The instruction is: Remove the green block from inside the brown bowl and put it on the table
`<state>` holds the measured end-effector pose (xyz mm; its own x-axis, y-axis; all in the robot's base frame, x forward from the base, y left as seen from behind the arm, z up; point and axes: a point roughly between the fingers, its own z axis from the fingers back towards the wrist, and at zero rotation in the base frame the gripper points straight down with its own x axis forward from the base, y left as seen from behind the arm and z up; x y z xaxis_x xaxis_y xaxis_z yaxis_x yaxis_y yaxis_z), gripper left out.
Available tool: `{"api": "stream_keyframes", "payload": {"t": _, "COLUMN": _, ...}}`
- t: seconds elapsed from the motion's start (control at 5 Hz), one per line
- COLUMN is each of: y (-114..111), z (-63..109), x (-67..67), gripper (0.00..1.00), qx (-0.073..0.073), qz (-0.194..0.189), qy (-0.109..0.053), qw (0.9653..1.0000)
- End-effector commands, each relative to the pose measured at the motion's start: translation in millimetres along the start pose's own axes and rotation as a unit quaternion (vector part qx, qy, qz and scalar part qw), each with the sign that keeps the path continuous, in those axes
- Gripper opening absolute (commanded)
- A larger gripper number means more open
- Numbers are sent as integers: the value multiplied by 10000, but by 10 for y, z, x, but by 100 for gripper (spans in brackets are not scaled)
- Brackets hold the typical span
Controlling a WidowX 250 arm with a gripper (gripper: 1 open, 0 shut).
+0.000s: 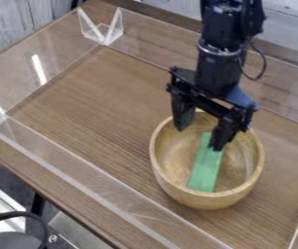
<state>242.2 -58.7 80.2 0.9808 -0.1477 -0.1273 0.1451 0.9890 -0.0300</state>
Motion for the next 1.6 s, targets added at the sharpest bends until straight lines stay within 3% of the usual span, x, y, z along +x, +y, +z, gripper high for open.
{"api": "stream_keyframes", "payload": {"t": 0.0, "y": -68, "z": 33, "x": 59, "gripper": 100, "qx": -31, "qz": -63, "qy": -175, "qw": 9998}}
{"api": "stream_keyframes", "payload": {"t": 0.2, "y": -106, "z": -38, "x": 82, "gripper": 0, "qx": -50, "qz": -100, "qy": -131, "qw": 9999}}
{"api": "stream_keyframes", "payload": {"t": 1.4, "y": -189, "z": -299, "x": 118, "gripper": 0, "qx": -80, "qz": -255, "qy": 96, "qw": 9996}}
